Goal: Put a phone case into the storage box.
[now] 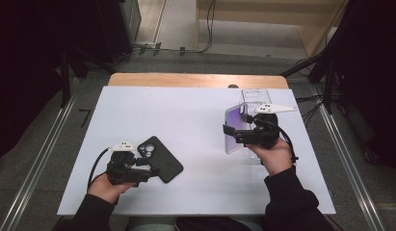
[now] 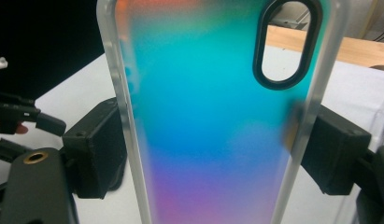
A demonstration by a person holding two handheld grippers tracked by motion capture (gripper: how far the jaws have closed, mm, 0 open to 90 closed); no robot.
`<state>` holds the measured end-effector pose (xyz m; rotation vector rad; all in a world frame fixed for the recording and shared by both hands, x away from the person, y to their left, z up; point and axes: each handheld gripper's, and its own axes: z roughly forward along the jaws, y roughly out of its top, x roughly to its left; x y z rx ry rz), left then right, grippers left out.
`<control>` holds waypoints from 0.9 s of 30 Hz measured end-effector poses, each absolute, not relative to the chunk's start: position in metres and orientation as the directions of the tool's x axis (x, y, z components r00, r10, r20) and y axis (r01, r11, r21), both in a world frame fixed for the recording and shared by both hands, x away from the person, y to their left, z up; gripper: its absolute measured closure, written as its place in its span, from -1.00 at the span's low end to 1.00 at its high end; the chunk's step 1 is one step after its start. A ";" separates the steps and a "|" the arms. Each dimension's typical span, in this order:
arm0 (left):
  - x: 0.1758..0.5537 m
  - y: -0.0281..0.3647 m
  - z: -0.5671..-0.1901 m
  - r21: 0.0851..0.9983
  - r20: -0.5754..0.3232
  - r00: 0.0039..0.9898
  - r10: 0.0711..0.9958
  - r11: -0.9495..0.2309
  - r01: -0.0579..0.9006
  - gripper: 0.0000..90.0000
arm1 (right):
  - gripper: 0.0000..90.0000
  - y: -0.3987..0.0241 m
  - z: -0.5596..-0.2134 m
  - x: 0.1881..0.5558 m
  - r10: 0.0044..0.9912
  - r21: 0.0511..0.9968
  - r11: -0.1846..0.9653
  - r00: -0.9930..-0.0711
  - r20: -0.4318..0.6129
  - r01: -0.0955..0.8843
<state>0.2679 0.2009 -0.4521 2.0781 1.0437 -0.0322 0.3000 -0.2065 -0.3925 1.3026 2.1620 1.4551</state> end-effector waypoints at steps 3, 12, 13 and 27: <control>0.267 0.201 -0.453 0.639 -0.343 0.664 0.664 -0.354 0.683 -0.35 | -0.65 -0.212 -0.389 0.301 0.781 0.839 0.115 -0.570 0.255 0.533; 0.267 0.204 -0.453 0.637 -0.366 0.654 0.662 -0.334 0.695 -0.35 | -0.65 -0.235 -0.381 0.305 0.818 0.845 0.061 -0.512 0.263 0.531; 0.267 0.204 -0.453 0.638 -0.361 0.657 0.661 -0.338 0.691 -0.35 | -0.65 -0.238 -0.381 0.306 0.824 0.844 0.058 -0.503 0.261 0.533; 0.265 0.205 -0.454 0.638 -0.341 0.661 0.668 -0.352 0.685 -0.35 | -0.65 -0.270 -0.379 0.309 0.886 0.857 0.011 -0.403 0.231 0.515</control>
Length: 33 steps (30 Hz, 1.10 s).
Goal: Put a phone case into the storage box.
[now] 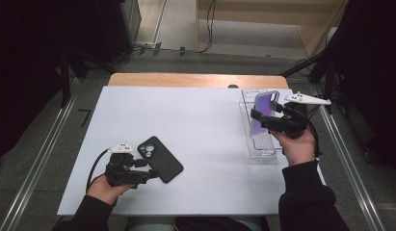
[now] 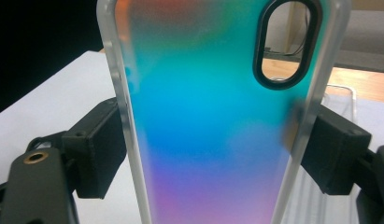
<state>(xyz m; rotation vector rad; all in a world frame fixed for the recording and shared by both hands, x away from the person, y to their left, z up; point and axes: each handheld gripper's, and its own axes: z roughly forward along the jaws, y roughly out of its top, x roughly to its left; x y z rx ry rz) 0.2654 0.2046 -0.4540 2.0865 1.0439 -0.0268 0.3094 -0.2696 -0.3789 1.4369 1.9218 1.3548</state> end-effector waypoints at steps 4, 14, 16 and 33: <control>0.265 0.205 -0.454 0.637 -0.343 0.662 0.667 -0.353 0.685 -0.35 | -0.65 -0.275 -0.379 0.314 0.899 0.860 0.001 -0.378 0.223 0.511; 0.263 0.206 -0.453 0.645 -0.336 0.662 0.671 -0.348 0.680 -0.35 | -0.65 -0.278 -0.382 0.341 0.932 0.850 -0.011 -0.303 0.200 0.527; 0.262 0.205 -0.454 0.645 -0.334 0.663 0.670 -0.351 0.679 -0.35 | -0.65 -0.280 -0.382 0.347 0.932 0.852 -0.027 -0.296 0.211 0.524; 0.262 0.202 -0.456 0.638 -0.335 0.662 0.670 -0.355 0.683 -0.35 | -0.66 -0.285 -0.375 0.393 0.949 0.848 -0.042 -0.243 0.199 0.529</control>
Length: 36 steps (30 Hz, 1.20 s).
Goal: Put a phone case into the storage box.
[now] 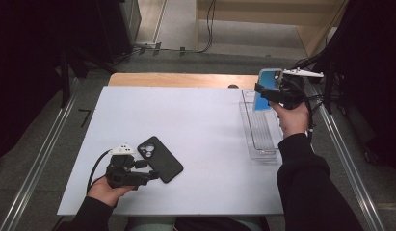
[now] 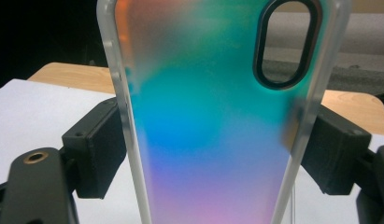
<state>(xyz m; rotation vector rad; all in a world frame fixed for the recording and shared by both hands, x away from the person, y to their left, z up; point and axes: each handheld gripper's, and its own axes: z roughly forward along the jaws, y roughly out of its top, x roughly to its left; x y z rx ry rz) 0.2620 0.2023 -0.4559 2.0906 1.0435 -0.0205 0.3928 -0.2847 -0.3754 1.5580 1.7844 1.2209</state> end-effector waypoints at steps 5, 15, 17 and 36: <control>0.262 0.202 -0.456 0.637 -0.332 0.667 0.667 -0.363 0.680 -0.35 | -0.66 -0.281 -0.376 0.408 0.958 0.852 -0.025 -0.231 0.171 0.523; 0.265 0.204 -0.455 0.640 -0.337 0.659 0.672 -0.350 0.684 -0.35 | -0.66 -0.278 -0.391 0.440 0.970 0.830 -0.005 -0.199 0.140 0.557; 0.265 0.204 -0.456 0.638 -0.331 0.663 0.672 -0.358 0.682 -0.35 | -0.66 -0.279 -0.396 0.447 0.971 0.828 -0.009 -0.192 0.141 0.560; 0.266 0.202 -0.460 0.625 -0.334 0.662 0.671 -0.367 0.688 -0.34 | -0.67 -0.275 -0.452 0.490 0.978 0.764 -0.057 -0.118 0.172 0.643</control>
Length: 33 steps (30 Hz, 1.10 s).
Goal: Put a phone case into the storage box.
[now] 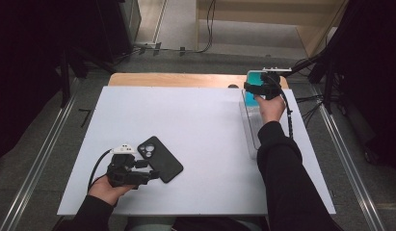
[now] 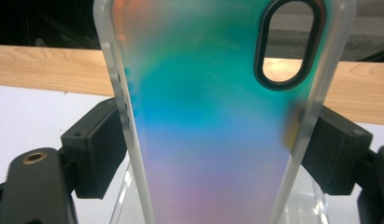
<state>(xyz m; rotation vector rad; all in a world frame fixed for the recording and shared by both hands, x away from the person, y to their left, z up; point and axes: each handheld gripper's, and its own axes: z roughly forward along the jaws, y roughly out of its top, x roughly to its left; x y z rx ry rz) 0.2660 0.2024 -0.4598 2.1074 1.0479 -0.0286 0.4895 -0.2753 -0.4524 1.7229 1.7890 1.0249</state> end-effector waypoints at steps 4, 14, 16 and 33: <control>0.266 0.202 -0.460 0.628 -0.334 0.663 0.670 -0.367 0.687 -0.34 | -0.67 -0.276 -0.457 0.492 0.980 0.755 -0.079 -0.087 0.178 0.651; 0.265 0.201 -0.459 0.627 -0.330 0.668 0.667 -0.374 0.684 -0.34 | -0.67 -0.272 -0.456 0.492 0.991 0.764 -0.040 -0.073 0.114 0.644; 0.265 0.201 -0.460 0.626 -0.331 0.667 0.667 -0.374 0.684 -0.34 | -0.69 -0.273 -0.457 0.492 0.991 0.762 -0.028 -0.083 0.108 0.647; 0.266 0.201 -0.460 0.620 -0.334 0.660 0.673 -0.371 0.692 -0.35 | -1.00 -0.282 -0.445 0.484 0.973 0.749 -0.052 -0.134 0.186 0.661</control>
